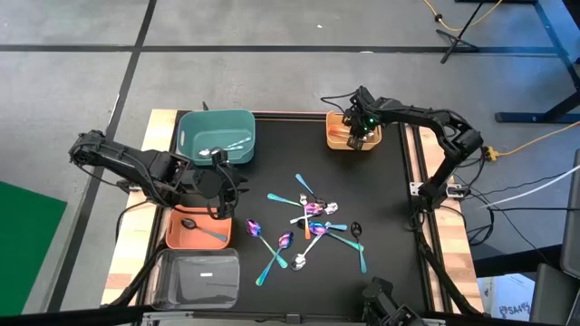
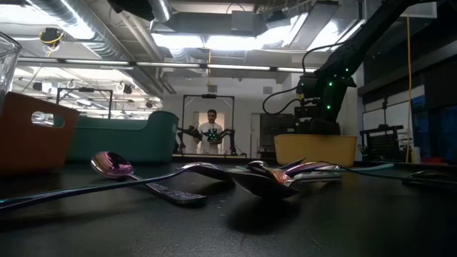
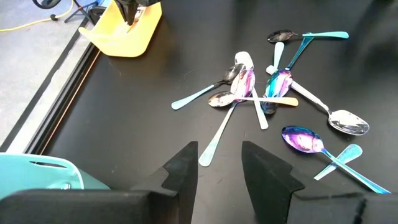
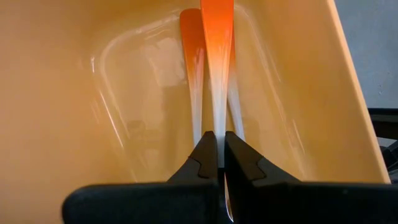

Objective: Sort silverware by color (type)
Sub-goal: Put the orange spoon into the yellow bin

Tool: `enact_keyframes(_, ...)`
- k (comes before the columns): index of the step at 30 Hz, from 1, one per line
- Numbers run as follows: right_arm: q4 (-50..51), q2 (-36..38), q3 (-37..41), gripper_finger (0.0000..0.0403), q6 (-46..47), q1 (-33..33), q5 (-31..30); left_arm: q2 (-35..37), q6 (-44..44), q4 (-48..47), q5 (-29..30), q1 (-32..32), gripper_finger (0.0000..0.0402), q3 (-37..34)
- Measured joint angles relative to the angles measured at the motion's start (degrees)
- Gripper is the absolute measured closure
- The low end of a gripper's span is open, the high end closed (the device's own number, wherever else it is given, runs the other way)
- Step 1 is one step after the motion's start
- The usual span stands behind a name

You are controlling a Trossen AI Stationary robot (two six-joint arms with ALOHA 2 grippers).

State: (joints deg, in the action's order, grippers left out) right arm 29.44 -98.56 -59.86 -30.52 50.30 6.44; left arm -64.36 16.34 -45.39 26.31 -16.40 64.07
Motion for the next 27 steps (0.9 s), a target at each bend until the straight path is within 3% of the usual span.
enact_keyframes(20, 0.0, 0.0, 0.0, 0.0400, -0.1, 0.0, -2.4, 0.0, 0.0, 0.0, 0.0, 0.0, 0.0283, 0.0)
enact_keyframes(27, 0.0, 0.0, 0.0, 0.0348, 0.0, 0.0, -2.4, 0.0, 0.0, 0.0, 0.0, 0.0, 0.0283, 0.0)
